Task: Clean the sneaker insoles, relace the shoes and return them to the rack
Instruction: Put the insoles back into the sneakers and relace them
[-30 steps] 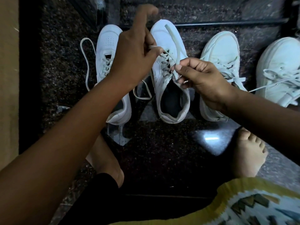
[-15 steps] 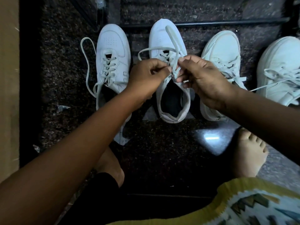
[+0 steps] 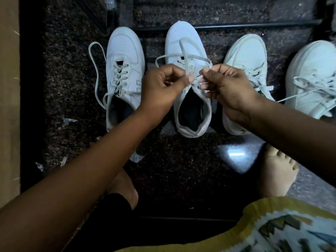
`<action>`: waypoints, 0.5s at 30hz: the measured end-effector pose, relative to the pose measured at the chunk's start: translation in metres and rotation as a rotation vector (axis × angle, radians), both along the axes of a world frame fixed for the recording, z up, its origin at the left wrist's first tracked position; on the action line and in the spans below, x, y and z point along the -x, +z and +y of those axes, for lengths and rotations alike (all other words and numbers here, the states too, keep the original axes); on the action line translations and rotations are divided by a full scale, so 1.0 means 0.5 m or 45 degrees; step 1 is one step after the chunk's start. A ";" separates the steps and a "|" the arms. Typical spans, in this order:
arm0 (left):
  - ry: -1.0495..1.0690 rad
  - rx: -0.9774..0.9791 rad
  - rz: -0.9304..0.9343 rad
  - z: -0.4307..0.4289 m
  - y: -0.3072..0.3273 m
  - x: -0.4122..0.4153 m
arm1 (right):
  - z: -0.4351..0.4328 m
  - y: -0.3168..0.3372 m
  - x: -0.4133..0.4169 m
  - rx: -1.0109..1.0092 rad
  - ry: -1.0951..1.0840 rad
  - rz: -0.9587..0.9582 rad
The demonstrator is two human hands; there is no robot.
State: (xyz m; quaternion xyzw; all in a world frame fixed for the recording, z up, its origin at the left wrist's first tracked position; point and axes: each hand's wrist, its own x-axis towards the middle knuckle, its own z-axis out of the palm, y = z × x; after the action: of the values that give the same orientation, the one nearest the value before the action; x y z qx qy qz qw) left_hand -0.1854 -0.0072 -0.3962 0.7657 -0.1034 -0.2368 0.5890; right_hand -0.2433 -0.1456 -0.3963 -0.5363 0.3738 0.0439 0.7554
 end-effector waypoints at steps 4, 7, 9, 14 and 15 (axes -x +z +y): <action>-0.094 -0.069 -0.115 0.035 -0.029 0.032 | -0.020 -0.018 -0.011 0.125 -0.019 0.111; -0.190 -0.095 -0.324 0.051 -0.034 0.049 | -0.039 -0.029 -0.024 0.260 0.019 0.151; -0.273 -0.125 -0.479 0.052 -0.034 0.056 | -0.053 -0.033 -0.036 0.330 0.034 0.160; -0.307 -0.188 -0.583 0.046 -0.036 0.062 | -0.077 -0.031 -0.061 0.348 0.069 0.161; -0.260 -0.185 -0.570 0.048 -0.038 0.061 | -0.078 -0.032 -0.061 0.334 0.059 0.154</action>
State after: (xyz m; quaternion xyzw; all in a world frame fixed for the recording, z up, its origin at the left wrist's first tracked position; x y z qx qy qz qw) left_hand -0.2157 0.0167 -0.4150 0.8250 -0.2907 -0.1265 0.4679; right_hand -0.2129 -0.1846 -0.4124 -0.6353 0.4085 0.0445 0.6539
